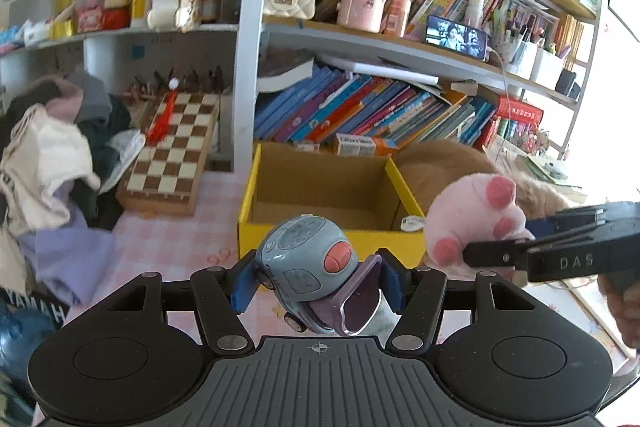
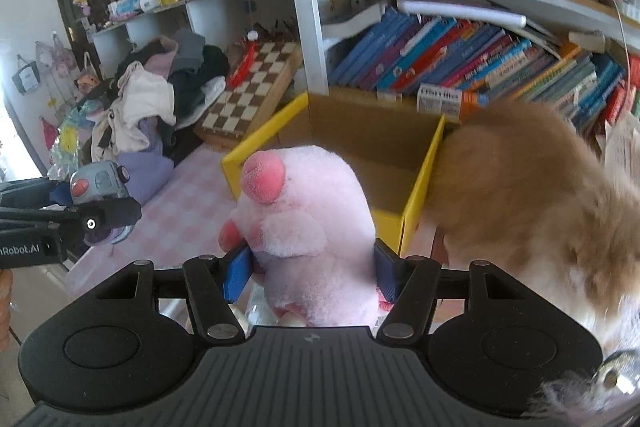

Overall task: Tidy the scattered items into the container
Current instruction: 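Carry the toy robot and plush pig together into the yellow box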

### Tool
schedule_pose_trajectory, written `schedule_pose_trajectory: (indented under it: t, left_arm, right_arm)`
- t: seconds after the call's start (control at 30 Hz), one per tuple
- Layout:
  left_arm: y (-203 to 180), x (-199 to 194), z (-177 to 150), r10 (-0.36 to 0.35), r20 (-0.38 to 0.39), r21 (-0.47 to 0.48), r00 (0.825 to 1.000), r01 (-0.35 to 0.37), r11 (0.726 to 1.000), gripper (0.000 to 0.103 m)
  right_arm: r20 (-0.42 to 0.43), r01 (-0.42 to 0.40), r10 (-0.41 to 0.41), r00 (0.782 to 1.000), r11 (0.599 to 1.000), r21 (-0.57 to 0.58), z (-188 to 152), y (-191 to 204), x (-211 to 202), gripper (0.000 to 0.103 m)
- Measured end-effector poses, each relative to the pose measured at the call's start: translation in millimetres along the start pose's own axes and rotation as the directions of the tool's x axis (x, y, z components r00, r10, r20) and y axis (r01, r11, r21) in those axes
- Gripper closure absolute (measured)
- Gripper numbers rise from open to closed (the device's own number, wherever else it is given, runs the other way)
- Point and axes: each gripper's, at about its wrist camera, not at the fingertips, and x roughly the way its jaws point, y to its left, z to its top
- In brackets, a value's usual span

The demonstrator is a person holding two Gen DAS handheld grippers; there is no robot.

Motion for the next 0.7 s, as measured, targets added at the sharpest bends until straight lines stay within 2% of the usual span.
schedule_pose_trajectory:
  t: [0.3,0.57,0.7]
  left_arm:
    - [-3.9,44.8,40.1,0.036,0.008,0.034,0.999,-0.036,0.999,0.043]
    - [-4.1,92.7,72.3,0.068,-0.001,0.047,0.998,-0.067,0.997,0.043]
    - [-1.4,122.6,75.3,0.082,-0.030,0.070,0.996,-0.080,0.994,0.043]
  right_arm:
    - [0.024,-0.018,0.020,1.000,0.997,-0.079,52.3,-21.7,26.5,0.044]
    - [0.012,-0.040,0.042,0.999,0.991,-0.128,86.1,-38.1,72.1,0.043]
    - [-0.016,-0.032,0.029,0.999,0.987,-0.159,100.2,-48.0,103.1,0.043]
